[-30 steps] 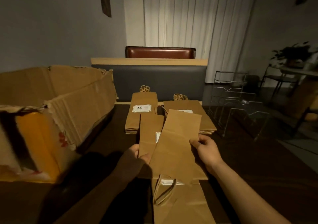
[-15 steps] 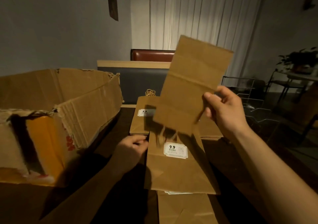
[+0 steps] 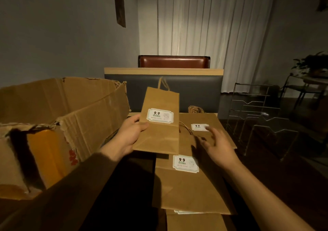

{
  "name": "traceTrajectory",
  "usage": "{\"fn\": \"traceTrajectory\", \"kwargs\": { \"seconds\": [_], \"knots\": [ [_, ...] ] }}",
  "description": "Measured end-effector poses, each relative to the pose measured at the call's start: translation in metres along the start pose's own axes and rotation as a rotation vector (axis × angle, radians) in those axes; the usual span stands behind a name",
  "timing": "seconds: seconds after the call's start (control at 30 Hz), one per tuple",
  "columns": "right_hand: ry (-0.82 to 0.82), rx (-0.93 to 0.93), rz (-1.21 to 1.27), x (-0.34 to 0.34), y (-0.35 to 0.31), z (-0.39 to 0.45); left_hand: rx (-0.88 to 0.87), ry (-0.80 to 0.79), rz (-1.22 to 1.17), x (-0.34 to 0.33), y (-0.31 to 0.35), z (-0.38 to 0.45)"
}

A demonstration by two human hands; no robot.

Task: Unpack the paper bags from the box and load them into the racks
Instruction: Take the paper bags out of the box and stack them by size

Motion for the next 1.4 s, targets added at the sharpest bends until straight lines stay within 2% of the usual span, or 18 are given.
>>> {"fn": "traceTrajectory", "kwargs": {
  "seconds": [0.03,0.1,0.17,0.23,0.3,0.43,0.7,0.77,0.8,0.87,0.9,0.93,1.07,1.1,1.17,1.2,1.3,1.4],
  "knots": [
    [-0.039,-0.152,-0.012,-0.005,0.021,-0.004,-0.01,0.044,0.011,0.004,0.001,0.01],
    [-0.162,-0.291,-0.112,-0.018,0.048,-0.015,-0.025,0.104,0.051,0.011,0.0,0.035],
    [-0.184,-0.301,-0.262,-0.026,0.059,-0.021,-0.019,0.134,0.086,0.016,-0.003,0.059],
    [-0.125,-0.285,-0.268,-0.03,0.063,-0.02,-0.001,0.159,0.121,0.018,-0.009,0.078],
    [-0.113,-0.301,-0.15,-0.033,0.065,-0.018,-0.005,0.193,0.193,0.019,-0.014,0.093],
    [-0.046,-0.341,0.407,-0.021,0.072,-0.02,-0.03,0.241,0.41,0.026,-0.027,0.115],
    [-0.027,-0.349,0.628,-0.001,0.087,-0.018,0.029,0.332,0.816,0.037,-0.055,0.125],
    [-0.03,-0.34,0.76,0.0,0.084,-0.019,-0.042,0.366,1.005,0.038,-0.046,0.122],
    [-0.03,-0.336,0.811,0.002,0.082,-0.02,-0.158,0.37,1.041,0.034,-0.036,0.117],
    [-0.003,-0.325,0.878,0.009,0.082,-0.019,-0.383,0.315,0.943,0.014,-0.014,0.09],
    [0.019,-0.316,0.904,0.014,0.081,-0.02,-0.387,0.257,0.856,0.001,-0.008,0.071],
    [0.041,-0.305,0.921,0.02,0.08,-0.02,-0.314,0.177,0.763,-0.01,-0.012,0.058],
    [0.083,-0.259,0.951,0.034,0.072,-0.024,0.231,-0.28,0.399,-0.053,-0.061,0.0],
    [0.081,-0.243,0.933,0.037,0.068,-0.024,0.298,-0.349,0.256,-0.06,-0.069,-0.011],
    [0.053,-0.215,0.878,0.042,0.055,-0.021,0.305,-0.425,0.042,-0.075,-0.074,-0.025],
    [0.021,-0.209,0.858,0.043,0.048,-0.019,0.277,-0.41,-0.003,-0.08,-0.074,-0.023],
    [-0.191,-0.233,0.864,0.043,0.038,-0.021,0.198,-0.197,-0.078,-0.083,-0.06,-0.006],
    [-0.359,-0.262,0.797,0.038,0.047,-0.032,0.139,-0.142,-0.099,-0.089,-0.046,0.01]
  ]
}}
Point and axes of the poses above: each hand's wrist, its own z-axis towards the middle knuckle, its own x-axis out of the back of the hand, y = z × x, the point moved 7 cm from there along z, towards the middle knuckle, and after that the axes turned 8 degrees about -z, right-handed, at the moved point
